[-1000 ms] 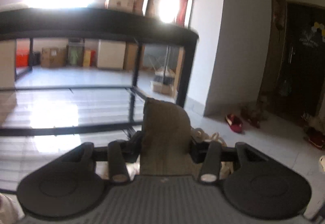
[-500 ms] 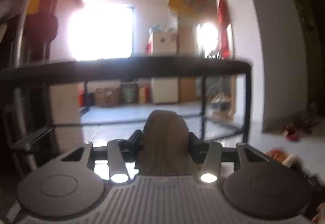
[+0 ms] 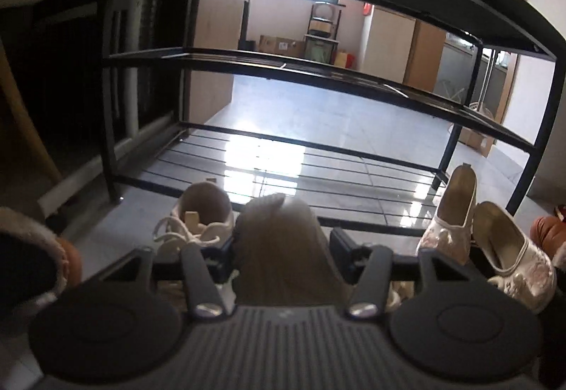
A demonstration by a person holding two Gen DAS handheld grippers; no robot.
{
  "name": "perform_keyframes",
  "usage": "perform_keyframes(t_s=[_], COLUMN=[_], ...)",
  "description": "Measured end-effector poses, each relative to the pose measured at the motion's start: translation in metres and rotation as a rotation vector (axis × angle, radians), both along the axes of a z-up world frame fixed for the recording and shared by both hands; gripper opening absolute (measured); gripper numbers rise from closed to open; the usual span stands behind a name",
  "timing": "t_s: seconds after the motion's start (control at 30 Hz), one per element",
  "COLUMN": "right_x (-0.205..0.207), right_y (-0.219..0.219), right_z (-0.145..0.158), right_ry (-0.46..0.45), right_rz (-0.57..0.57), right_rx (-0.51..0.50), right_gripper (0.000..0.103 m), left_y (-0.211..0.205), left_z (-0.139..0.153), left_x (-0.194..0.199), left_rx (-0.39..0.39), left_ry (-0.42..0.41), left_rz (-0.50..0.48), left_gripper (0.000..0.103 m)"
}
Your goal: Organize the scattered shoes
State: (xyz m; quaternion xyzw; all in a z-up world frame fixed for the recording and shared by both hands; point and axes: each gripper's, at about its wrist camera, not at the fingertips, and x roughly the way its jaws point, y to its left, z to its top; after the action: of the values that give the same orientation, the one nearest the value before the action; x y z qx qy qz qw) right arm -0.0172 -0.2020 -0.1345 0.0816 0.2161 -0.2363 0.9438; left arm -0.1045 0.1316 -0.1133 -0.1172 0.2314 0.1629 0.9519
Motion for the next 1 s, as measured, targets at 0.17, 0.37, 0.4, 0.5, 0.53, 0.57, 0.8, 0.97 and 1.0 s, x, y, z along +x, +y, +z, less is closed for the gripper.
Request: perform_keyframes(t_s=[0.17,0.37,0.4,0.5,0.53,0.57,0.8,0.97,1.0], right_x=[-0.001,-0.008,-0.009,-0.010,-0.010,-0.010,-0.019,-0.025,-0.025], right_y=[0.015,0.023,0.024,0.027,0.029,0.030,0.043,0.057,0.061], right_z=[0.000,0.002,0.003,0.003,0.002,0.002,0.002,0.019,0.023], right_ry=[0.000,-0.010,-0.013,-0.016,-0.012,-0.008,0.021,0.085,0.109], right_rz=[0.039,0.081,0.090,0.114,0.129,0.145,0.275,0.411,0.434], right_rx=[-0.080,-0.154,-0.159,-0.166,-0.165,-0.162,-0.115,0.087,0.143], right_gripper=[0.103,0.103,0.103,0.103,0.103,0.103,0.103,0.103,0.103], left_y=[-0.019,-0.007,-0.005,0.003,0.007,0.012,0.079,0.108,0.109], left_z=[0.003,0.050,0.057,0.073,0.075,0.076,0.065,0.058,0.057], left_x=[0.042,0.068,0.066,0.053,0.048,0.043,-0.018,-0.060,-0.062], left_rx=[0.001,0.006,0.020,0.066,0.068,0.069,-0.017,0.005,0.005], left_ry=[-0.008,-0.128,-0.141,-0.155,-0.145,-0.135,0.009,0.042,0.038], left_rz=[-0.078,-0.097,-0.106,-0.125,-0.126,-0.128,-0.084,-0.071,-0.075], left_gripper=[0.083,0.092,0.092,0.097,0.098,0.098,0.098,0.101,0.102])
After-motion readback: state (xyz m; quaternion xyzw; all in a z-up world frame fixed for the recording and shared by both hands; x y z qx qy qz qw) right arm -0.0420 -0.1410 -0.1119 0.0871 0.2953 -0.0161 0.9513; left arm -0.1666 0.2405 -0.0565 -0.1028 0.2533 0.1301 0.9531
